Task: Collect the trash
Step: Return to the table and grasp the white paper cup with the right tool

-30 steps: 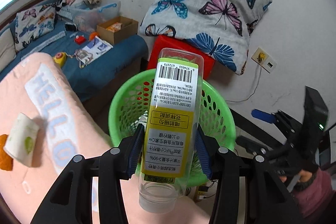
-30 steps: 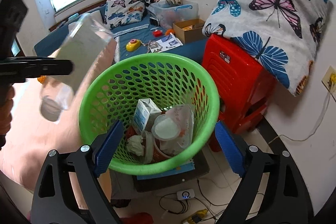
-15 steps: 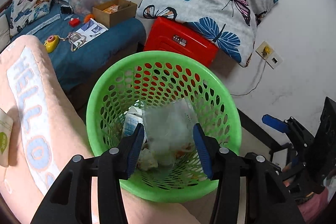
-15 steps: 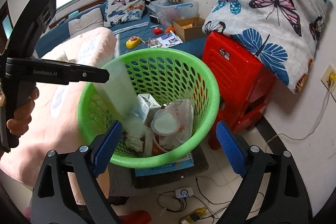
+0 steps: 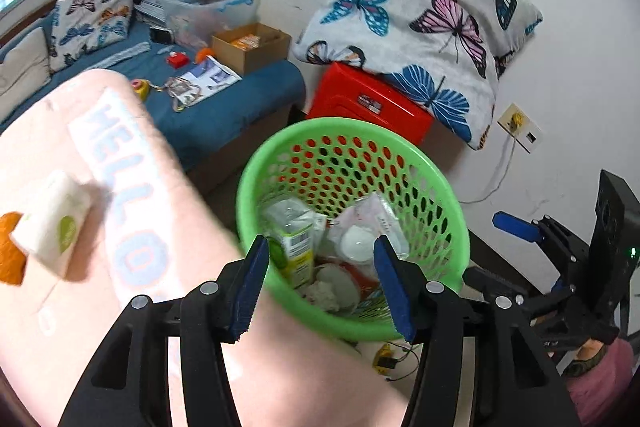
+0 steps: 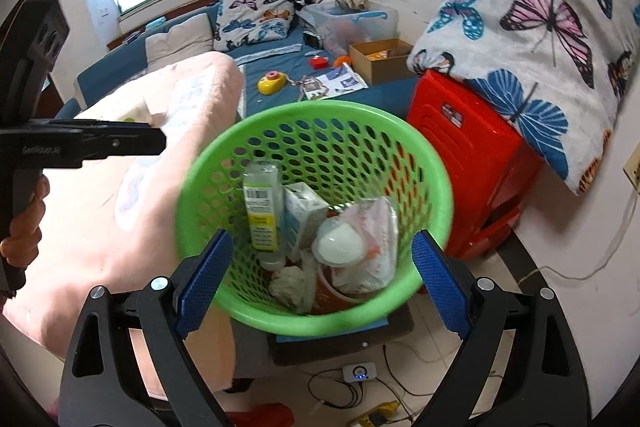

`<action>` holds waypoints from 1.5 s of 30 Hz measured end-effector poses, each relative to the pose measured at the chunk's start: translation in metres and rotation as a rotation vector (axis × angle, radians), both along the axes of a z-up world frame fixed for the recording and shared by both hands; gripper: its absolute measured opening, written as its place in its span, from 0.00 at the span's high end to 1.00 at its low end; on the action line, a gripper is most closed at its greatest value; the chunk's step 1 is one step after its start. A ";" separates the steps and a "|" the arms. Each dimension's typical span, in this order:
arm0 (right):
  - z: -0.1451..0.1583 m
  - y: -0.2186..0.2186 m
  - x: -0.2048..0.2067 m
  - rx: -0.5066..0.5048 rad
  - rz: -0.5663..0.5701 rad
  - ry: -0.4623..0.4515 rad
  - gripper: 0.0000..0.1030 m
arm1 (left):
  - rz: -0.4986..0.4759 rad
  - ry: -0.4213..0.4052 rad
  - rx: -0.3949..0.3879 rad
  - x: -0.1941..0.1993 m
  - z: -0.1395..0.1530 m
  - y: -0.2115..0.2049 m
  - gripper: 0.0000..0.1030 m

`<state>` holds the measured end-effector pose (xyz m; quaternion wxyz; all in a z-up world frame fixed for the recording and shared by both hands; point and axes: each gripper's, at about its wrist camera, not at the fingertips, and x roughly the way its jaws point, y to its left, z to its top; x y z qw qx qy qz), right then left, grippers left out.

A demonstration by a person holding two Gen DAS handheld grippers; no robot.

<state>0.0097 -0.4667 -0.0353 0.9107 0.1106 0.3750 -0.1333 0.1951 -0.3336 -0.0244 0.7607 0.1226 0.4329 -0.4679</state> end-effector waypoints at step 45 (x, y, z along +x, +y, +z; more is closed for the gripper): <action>0.015 0.150 0.286 0.556 0.095 0.147 0.14 | 0.417 -0.092 0.013 0.137 -0.014 0.289 0.48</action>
